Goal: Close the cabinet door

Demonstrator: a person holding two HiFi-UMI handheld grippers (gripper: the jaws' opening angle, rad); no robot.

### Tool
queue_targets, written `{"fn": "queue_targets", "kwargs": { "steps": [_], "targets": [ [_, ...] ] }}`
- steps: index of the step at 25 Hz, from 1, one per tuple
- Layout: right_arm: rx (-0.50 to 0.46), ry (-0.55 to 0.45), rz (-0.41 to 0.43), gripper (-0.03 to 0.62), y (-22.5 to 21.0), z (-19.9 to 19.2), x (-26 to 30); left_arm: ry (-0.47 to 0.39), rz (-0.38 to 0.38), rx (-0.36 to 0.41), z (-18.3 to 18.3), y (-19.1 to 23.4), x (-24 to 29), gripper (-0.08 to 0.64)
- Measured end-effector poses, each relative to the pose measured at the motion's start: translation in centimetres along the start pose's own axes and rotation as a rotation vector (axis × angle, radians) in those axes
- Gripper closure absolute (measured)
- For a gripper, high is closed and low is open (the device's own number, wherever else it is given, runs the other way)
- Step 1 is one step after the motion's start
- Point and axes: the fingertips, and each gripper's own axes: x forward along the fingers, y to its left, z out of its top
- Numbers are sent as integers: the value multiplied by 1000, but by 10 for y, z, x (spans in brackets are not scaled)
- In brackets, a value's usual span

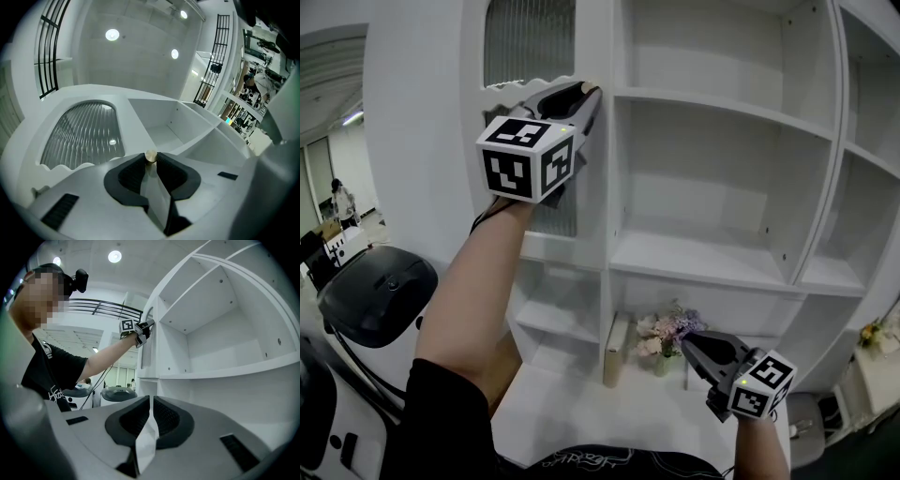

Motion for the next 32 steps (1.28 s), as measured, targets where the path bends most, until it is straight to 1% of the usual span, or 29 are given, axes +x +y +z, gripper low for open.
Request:
{"fn": "queue_targets", "kwargs": {
  "steps": [4, 8, 11, 13, 15, 17, 20, 24, 27, 29, 32],
  "targets": [
    [0, -1, 9, 538, -2, -1, 1, 11, -6, 1, -1, -1, -1, 468],
    [6, -3, 7, 538, -4, -2, 1, 10, -19, -25, 0, -1, -1, 472],
    [8, -4, 8, 538, 0, -4, 0, -4, -7, -42, 2, 0, -4, 463],
    [14, -1, 4, 538, 2, -5, -2, -18, 10, -73, 2, 2, -9, 393],
    [18, 3, 0, 538, 6, -7, -4, -26, 7, -98, 2, 1, -14, 345],
    [18, 6, 0, 538, 13, -7, -5, -33, -4, -111, 4, -1, -23, 306],
    [15, 4, 3, 538, 28, -6, -6, -40, -18, -109, 11, -8, -42, 283],
    [21, -1, 16, 538, 59, -5, -3, -44, -62, -127, 23, -24, -77, 277],
    [40, -3, 30, 538, 89, -7, 0, -42, -108, -157, 33, -41, -107, 278],
    [56, 2, 37, 538, 110, -9, 1, -18, -156, -198, 32, -55, -130, 279],
    [69, 22, 40, 538, 140, -14, 0, 58, -248, -280, 18, -82, -171, 291]
  ]
}}
